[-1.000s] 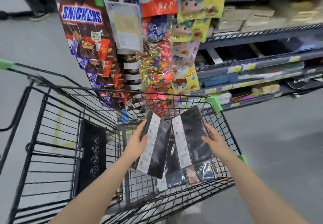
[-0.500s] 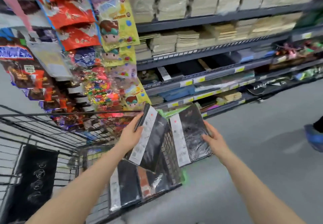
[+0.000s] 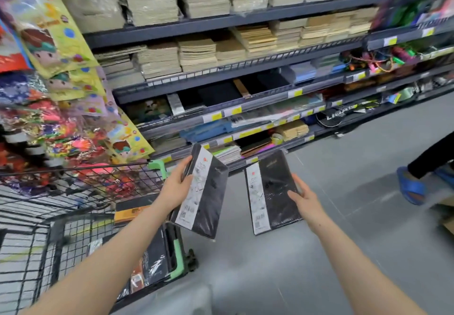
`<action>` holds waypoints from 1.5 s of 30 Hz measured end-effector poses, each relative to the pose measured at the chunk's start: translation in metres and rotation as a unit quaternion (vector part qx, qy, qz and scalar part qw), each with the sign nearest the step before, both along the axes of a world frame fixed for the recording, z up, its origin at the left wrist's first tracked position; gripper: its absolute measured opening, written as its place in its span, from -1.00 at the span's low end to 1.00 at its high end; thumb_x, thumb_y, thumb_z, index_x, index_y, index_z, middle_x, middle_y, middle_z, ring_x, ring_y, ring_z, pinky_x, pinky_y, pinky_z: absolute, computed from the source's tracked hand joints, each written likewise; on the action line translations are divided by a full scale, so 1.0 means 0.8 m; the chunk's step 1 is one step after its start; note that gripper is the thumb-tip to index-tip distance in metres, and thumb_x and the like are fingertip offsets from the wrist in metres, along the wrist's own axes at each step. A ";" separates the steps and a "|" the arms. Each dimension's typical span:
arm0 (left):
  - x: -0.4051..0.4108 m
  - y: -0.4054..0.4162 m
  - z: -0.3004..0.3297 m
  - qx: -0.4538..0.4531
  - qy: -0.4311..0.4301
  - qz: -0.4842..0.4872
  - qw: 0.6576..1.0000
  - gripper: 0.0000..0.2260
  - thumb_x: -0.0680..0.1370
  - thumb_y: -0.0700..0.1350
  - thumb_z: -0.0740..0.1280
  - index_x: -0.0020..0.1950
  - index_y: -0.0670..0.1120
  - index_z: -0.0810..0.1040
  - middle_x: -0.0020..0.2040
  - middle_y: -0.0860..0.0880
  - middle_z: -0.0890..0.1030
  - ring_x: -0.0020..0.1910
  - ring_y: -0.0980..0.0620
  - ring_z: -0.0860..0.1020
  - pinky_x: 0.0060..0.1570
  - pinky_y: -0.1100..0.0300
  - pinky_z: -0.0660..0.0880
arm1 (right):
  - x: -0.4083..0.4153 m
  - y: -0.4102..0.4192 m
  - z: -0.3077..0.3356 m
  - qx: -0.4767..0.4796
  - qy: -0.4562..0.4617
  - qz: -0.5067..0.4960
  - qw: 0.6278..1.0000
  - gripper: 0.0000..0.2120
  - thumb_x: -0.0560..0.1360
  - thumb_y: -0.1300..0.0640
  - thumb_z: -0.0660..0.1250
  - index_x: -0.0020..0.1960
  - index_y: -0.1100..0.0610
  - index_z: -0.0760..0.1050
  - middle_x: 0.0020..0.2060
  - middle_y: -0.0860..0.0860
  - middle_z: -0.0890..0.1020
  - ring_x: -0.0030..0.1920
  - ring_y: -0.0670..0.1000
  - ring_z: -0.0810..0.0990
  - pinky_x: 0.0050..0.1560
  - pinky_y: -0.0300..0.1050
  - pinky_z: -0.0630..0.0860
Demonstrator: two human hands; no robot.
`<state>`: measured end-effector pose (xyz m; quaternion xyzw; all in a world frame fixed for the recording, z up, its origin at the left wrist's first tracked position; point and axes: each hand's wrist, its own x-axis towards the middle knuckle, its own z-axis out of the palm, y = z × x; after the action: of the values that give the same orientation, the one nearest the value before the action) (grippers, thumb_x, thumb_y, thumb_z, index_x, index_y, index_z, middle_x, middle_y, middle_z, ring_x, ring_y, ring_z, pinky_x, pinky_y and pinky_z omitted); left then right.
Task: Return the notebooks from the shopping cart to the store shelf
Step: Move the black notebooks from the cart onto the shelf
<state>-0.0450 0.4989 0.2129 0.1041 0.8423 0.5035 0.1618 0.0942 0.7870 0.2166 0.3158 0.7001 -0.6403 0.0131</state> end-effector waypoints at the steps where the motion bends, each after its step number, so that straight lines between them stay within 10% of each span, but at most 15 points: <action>1: -0.003 0.007 -0.003 -0.005 -0.004 0.002 1.000 -0.54 0.59 -0.26 0.16 0.47 0.00 0.22 0.40 0.05 0.35 0.32 0.11 0.35 0.36 0.10 0.27 | -0.003 0.009 -0.001 -0.004 -0.004 -0.004 1.000 -0.50 0.58 0.34 0.12 0.46 0.02 0.21 0.37 0.04 0.38 0.33 0.09 0.42 0.23 -0.10 0.41; 12: -0.102 0.097 -0.043 -0.011 -0.016 0.037 0.999 -0.57 0.61 -0.26 0.12 0.47 -0.02 0.20 0.25 0.08 0.36 -0.02 0.22 0.40 -0.25 0.56 0.35 | -0.114 0.076 -0.014 -0.019 -0.016 0.009 1.000 -0.53 0.59 0.31 0.12 0.44 -0.01 0.22 0.31 0.04 0.45 0.22 0.04 0.48 0.14 -0.11 0.46; 22: -0.199 0.113 -0.037 0.020 -0.039 0.132 0.990 -0.59 0.61 -0.26 0.13 0.45 -0.03 0.25 0.29 0.12 0.31 0.24 0.17 0.29 0.18 0.27 0.24 | -0.264 0.110 0.010 0.018 -0.029 0.092 0.995 -0.54 0.60 0.31 0.09 0.45 0.01 0.20 0.22 -0.10 0.39 0.19 -0.10 0.36 -0.13 -0.49 0.43; 26: -0.230 0.108 -0.031 0.051 -0.042 0.176 0.982 -0.57 0.59 -0.29 0.14 0.45 -0.04 0.26 0.34 0.08 0.36 0.32 0.05 0.37 0.32 0.11 0.30 | -0.314 0.119 0.023 0.025 -0.015 0.128 0.991 -0.52 0.60 0.28 0.10 0.47 -0.02 0.18 0.29 -0.11 0.35 0.32 -0.10 0.29 0.18 -0.25 0.28; 31: -0.253 0.112 -0.018 0.067 -0.017 0.220 0.973 -0.57 0.59 -0.32 0.15 0.45 -0.11 0.24 0.40 0.05 0.30 0.35 0.18 0.24 0.35 0.22 0.17 | -0.378 0.134 0.027 0.030 -0.007 0.145 0.989 -0.53 0.59 0.22 0.14 0.43 -0.12 0.22 0.21 -0.12 0.39 0.24 -0.05 0.41 0.24 -0.12 0.37; 36: -0.261 0.117 -0.021 0.076 -0.007 0.287 0.955 -0.58 0.59 -0.29 0.17 0.43 -0.03 0.28 0.43 -0.09 0.34 0.43 -0.11 0.29 0.42 -0.09 0.21 | -0.443 0.151 -0.004 -0.030 -0.003 0.180 0.983 -0.54 0.59 0.22 0.15 0.41 -0.15 0.25 0.26 -0.05 0.47 0.24 -0.02 0.47 0.11 -0.16 0.46; 39: -0.261 0.127 -0.020 0.082 -0.020 0.340 0.937 -0.60 0.61 -0.25 0.17 0.44 -0.01 0.28 0.37 -0.33 0.36 0.32 -0.32 0.35 0.29 -0.13 0.31 | -0.478 0.154 -0.031 -0.066 -0.002 0.183 0.981 -0.54 0.58 0.23 0.16 0.40 -0.15 0.28 0.31 -0.13 0.43 0.30 -0.06 0.41 0.29 -0.04 0.40; 42: -0.269 0.130 -0.029 0.121 -0.019 0.396 0.910 -0.61 0.61 -0.21 0.18 0.41 0.04 0.30 0.15 -0.19 0.55 -0.16 0.07 0.63 -0.27 0.35 0.55 | -0.519 0.152 -0.066 -0.092 0.009 0.184 0.979 -0.53 0.57 0.22 0.18 0.38 -0.21 0.30 0.42 -0.14 0.33 0.45 -0.01 0.26 0.45 0.11 0.20; 45: -0.289 0.123 -0.051 0.139 -0.012 0.451 0.882 -0.64 0.60 -0.23 0.19 0.30 0.16 0.35 -0.16 -0.06 0.59 -0.42 0.27 0.58 -0.48 0.40 0.46 | -0.556 0.139 -0.084 -0.115 0.000 0.170 0.979 -0.51 0.59 0.20 0.15 0.43 -0.19 0.20 0.48 -0.15 0.16 0.50 -0.04 0.11 0.47 0.10 0.08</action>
<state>-0.2763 0.5975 0.1721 -0.2716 0.7175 0.6352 -0.0888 -0.3504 0.8980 0.1497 0.1886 0.6654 -0.7049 0.1577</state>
